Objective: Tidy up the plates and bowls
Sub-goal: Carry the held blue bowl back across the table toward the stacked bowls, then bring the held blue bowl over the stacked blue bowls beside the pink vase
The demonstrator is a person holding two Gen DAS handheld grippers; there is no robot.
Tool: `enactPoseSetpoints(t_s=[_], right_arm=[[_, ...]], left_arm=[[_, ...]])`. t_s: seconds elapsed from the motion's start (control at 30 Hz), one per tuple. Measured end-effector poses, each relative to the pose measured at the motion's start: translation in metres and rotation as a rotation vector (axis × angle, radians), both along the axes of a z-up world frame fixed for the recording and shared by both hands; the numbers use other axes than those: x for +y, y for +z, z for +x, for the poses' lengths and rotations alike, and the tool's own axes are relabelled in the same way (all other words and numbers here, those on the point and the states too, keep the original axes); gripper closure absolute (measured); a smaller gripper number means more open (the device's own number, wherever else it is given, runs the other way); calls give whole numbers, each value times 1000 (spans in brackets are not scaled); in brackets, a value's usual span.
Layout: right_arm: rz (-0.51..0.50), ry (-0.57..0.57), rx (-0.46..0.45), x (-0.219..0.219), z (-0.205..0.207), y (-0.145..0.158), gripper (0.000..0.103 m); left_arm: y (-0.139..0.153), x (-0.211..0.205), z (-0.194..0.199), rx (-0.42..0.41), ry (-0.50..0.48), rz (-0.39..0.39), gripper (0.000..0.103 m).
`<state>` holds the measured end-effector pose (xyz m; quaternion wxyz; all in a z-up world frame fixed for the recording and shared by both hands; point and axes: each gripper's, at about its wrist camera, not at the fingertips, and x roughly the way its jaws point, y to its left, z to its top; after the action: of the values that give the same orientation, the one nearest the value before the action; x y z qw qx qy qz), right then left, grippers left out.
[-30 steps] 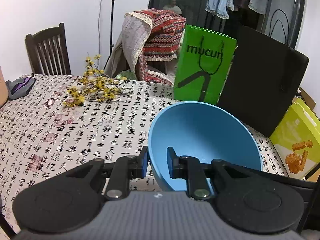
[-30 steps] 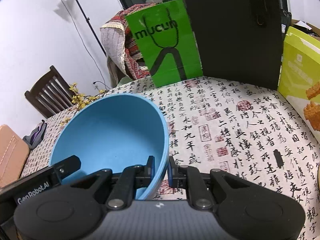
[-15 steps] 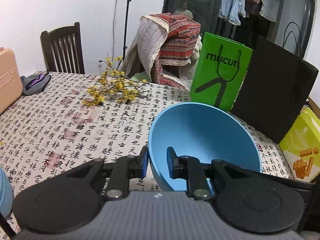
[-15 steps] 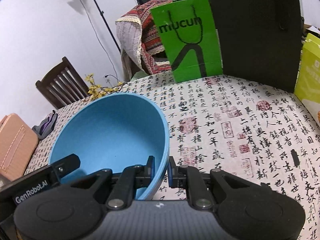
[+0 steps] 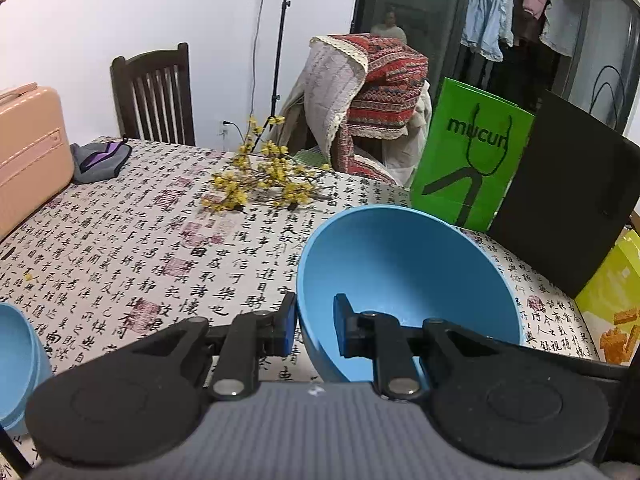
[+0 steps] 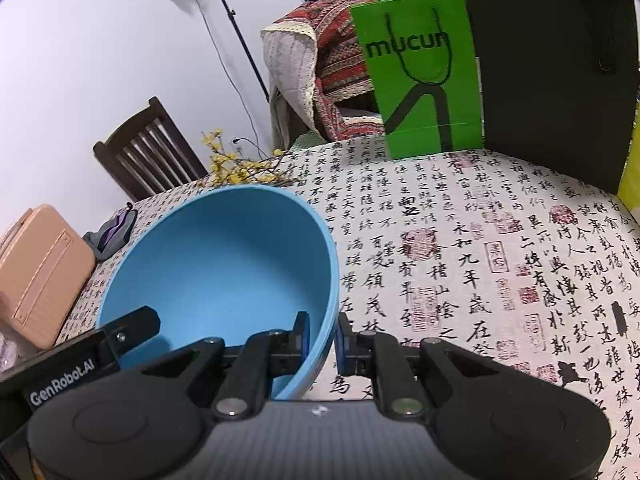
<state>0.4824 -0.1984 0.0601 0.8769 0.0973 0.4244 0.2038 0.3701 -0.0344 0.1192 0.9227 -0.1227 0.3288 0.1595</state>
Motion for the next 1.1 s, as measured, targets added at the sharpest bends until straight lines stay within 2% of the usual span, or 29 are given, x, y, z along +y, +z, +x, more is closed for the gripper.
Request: enactPoseSetpoints(t_s=[1.1], right_arm=[[-4,161,0,88,-31,8,91]], left_arm=[[7,70,-55,-15,145,16,84]])
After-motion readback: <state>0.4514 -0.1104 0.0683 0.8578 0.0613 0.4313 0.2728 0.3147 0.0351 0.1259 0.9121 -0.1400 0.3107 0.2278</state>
